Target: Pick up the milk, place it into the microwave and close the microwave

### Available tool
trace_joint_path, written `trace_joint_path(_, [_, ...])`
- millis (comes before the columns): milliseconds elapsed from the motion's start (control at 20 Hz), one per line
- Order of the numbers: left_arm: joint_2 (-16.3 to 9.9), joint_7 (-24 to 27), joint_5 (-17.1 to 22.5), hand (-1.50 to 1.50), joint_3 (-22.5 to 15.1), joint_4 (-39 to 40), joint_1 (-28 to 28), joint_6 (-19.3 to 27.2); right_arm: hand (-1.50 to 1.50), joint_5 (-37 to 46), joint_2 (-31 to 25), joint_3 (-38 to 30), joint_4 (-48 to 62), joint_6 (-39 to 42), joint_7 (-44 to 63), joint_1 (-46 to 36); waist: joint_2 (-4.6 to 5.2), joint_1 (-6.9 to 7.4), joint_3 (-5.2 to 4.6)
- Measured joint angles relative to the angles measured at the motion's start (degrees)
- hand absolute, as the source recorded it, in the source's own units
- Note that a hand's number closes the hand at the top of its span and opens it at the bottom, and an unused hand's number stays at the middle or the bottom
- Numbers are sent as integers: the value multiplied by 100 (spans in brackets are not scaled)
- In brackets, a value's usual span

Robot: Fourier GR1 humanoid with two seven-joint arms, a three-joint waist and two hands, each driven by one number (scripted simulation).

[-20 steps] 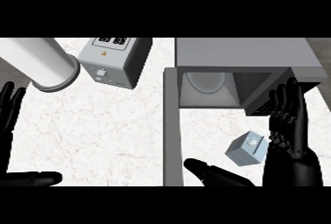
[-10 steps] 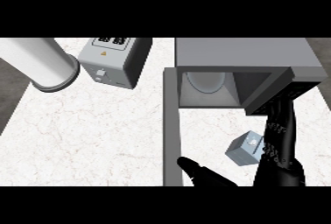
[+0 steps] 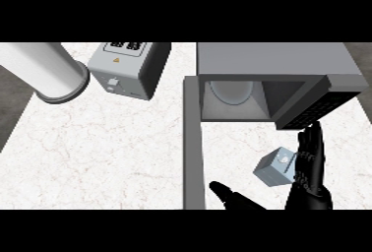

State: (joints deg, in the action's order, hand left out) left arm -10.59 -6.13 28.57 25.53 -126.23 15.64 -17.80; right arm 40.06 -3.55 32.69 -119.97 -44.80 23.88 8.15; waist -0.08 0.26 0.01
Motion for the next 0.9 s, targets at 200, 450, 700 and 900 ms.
trace_joint_path(200, [102,25,26,-150,66,-61,139,-167,-150,-742,-135,-281,429,-316,-587,98,3,2,2])
trace_joint_path(450, [92,-121,289,-150,286,-216,272,-296,-150,-1565,-286,-599,871,-571,-1404,382,2,-2,4])
trace_joint_path(700, [221,-152,322,-150,397,-318,405,-449,-150,-2500,-372,-920,1252,-633,-2401,772,0,-14,5])
trace_joint_path(900, [186,-61,435,-150,630,-87,377,-660,-150,-3170,-355,-1197,1668,-455,-3244,977,-1,-20,4])
